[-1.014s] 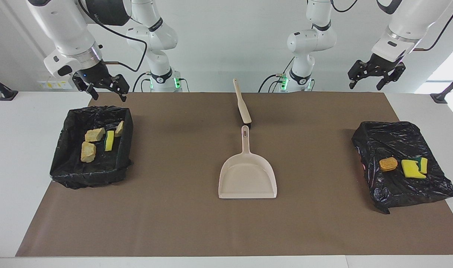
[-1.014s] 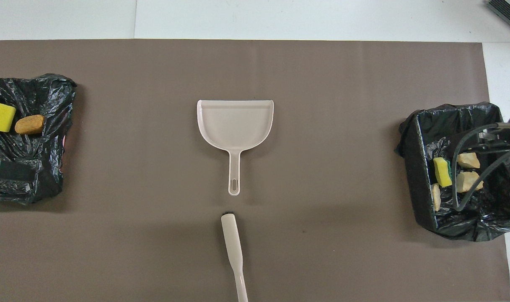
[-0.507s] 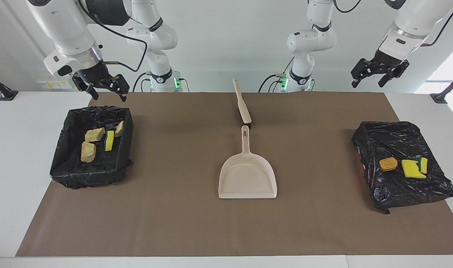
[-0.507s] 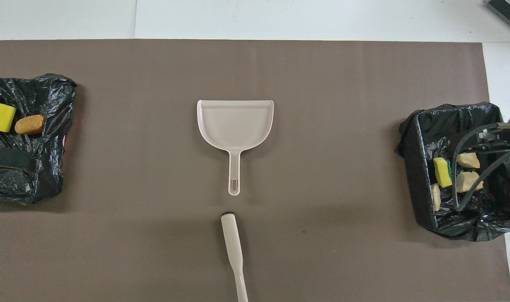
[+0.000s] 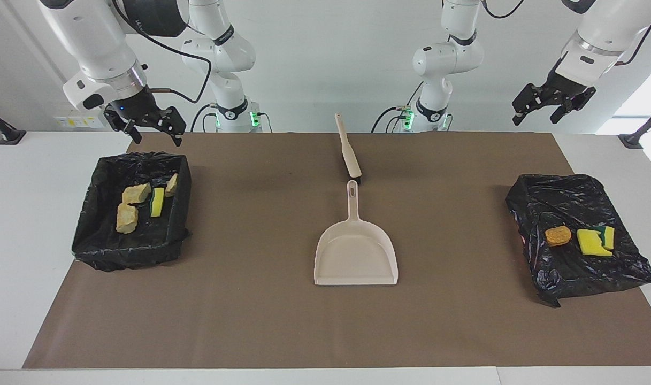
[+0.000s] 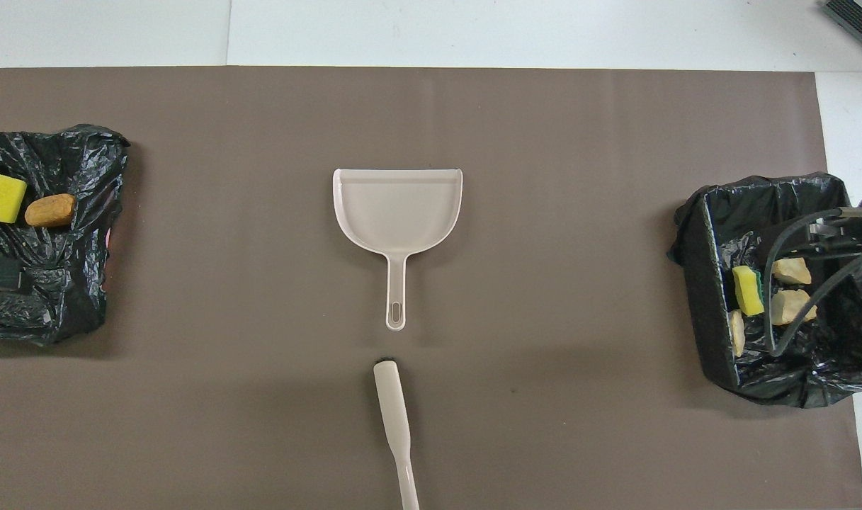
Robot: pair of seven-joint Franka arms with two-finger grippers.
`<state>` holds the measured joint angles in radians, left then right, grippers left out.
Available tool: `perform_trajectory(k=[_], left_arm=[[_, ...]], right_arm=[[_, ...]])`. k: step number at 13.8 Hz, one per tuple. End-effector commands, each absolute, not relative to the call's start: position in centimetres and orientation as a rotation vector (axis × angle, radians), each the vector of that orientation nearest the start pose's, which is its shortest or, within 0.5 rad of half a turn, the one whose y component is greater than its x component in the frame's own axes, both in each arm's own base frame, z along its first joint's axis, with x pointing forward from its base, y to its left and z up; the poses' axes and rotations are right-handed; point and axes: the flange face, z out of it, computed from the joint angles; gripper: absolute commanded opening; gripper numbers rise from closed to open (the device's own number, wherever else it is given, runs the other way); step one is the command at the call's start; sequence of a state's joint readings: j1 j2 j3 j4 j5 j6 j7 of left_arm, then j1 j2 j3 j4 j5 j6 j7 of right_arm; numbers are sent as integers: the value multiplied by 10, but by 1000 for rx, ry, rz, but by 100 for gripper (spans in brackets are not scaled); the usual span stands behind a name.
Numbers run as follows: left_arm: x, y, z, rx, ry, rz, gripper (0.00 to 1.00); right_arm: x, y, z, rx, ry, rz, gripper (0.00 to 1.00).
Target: Sweep and dump trash in bin
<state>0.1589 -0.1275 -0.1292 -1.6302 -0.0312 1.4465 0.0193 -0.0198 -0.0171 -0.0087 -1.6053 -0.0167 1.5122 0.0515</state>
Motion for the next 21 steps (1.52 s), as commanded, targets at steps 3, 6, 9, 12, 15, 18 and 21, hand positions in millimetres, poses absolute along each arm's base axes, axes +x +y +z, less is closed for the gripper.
perform_trajectory(k=[3, 6, 9, 12, 15, 18, 21], left_arm=[[500, 1, 653, -3165, 16, 93, 100], [501, 11, 654, -3186, 4, 87, 100], [500, 10, 654, -3185, 16, 92, 100], [498, 11, 662, -3191, 11, 66, 100], [494, 6, 667, -3189, 28, 47, 100], [491, 3, 666, -3187, 11, 70, 100], [491, 2, 668, -3186, 13, 65, 100]], right_arm=[[537, -17, 616, -3137, 152, 118, 100], [537, -17, 616, -3137, 152, 118, 100], [537, -17, 616, -3137, 152, 118, 100], [537, -17, 616, -3137, 152, 118, 100], [537, -17, 616, -3137, 152, 118, 100], [537, -17, 616, -3137, 152, 118, 100], [537, -23, 616, -3137, 173, 116, 100]])
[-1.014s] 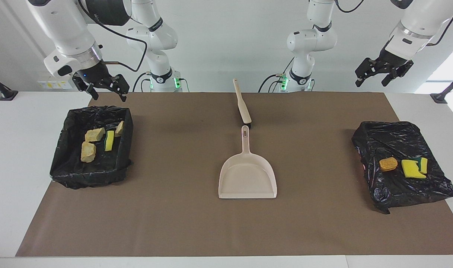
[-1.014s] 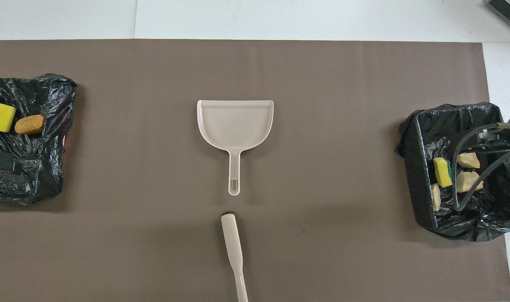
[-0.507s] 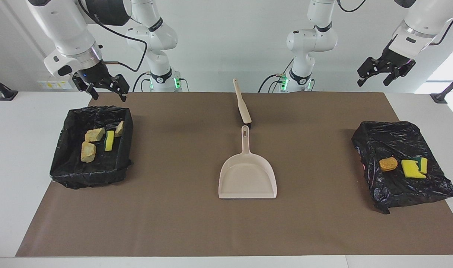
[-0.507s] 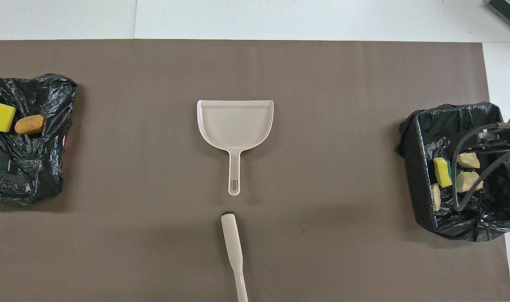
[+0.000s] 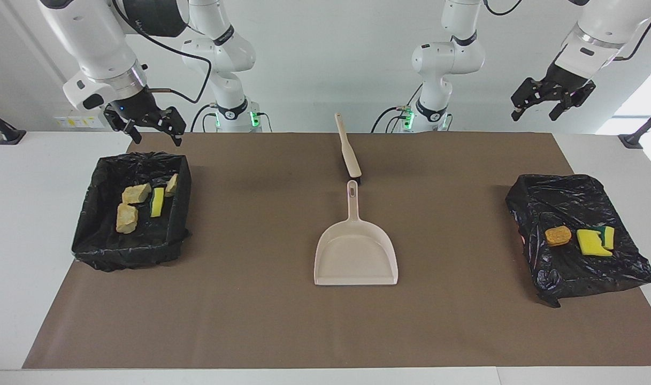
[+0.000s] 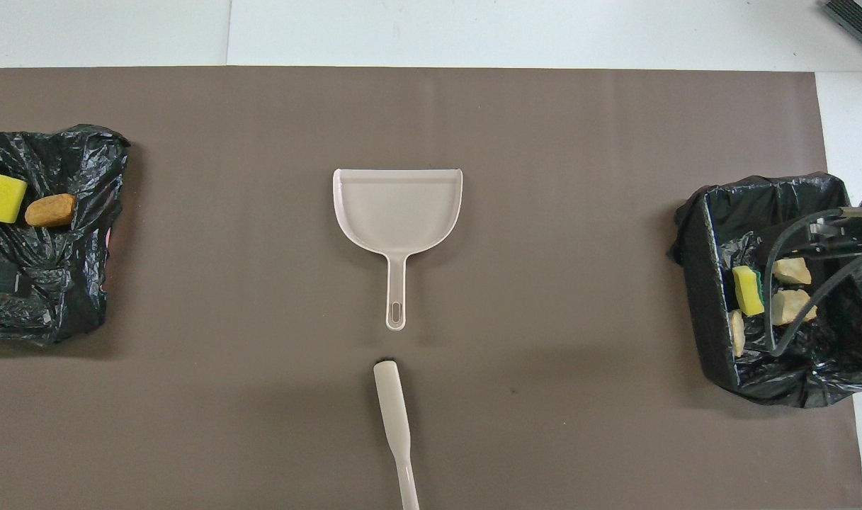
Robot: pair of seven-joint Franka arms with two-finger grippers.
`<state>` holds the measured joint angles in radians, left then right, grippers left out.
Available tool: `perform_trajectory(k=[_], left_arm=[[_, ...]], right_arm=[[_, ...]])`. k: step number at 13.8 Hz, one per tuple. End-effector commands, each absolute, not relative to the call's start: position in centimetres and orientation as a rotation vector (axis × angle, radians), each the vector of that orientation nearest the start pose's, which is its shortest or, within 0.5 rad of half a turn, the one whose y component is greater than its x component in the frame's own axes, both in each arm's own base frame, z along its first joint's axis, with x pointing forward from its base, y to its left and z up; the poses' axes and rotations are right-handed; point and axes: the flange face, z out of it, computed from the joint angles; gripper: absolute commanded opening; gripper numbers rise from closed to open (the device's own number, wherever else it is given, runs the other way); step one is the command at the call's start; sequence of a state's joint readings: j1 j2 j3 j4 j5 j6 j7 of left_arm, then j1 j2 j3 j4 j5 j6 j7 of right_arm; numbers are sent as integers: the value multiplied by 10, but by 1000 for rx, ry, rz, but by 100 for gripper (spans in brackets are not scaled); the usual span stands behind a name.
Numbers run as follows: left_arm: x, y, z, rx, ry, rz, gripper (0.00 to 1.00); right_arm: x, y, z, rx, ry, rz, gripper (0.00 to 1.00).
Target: Sweep and dump trash in bin
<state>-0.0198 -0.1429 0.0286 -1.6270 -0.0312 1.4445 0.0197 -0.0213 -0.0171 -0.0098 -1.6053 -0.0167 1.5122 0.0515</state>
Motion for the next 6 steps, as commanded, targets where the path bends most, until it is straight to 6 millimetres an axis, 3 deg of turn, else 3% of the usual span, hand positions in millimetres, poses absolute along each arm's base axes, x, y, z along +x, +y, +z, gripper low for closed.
perform_trajectory(k=[1, 3, 4, 6], left_arm=[[494, 0, 669, -3183, 14, 36, 100], [506, -9, 672, -3187, -17, -86, 100], [508, -23, 671, -3185, -45, -111, 100], [507, -26, 670, -3185, -43, -96, 100]], right_arm=[[537, -23, 616, -3140, 176, 113, 100], [537, -26, 616, -3149, 172, 111, 100], [538, -27, 617, -3151, 170, 109, 100], [538, -26, 616, -3148, 191, 109, 100]])
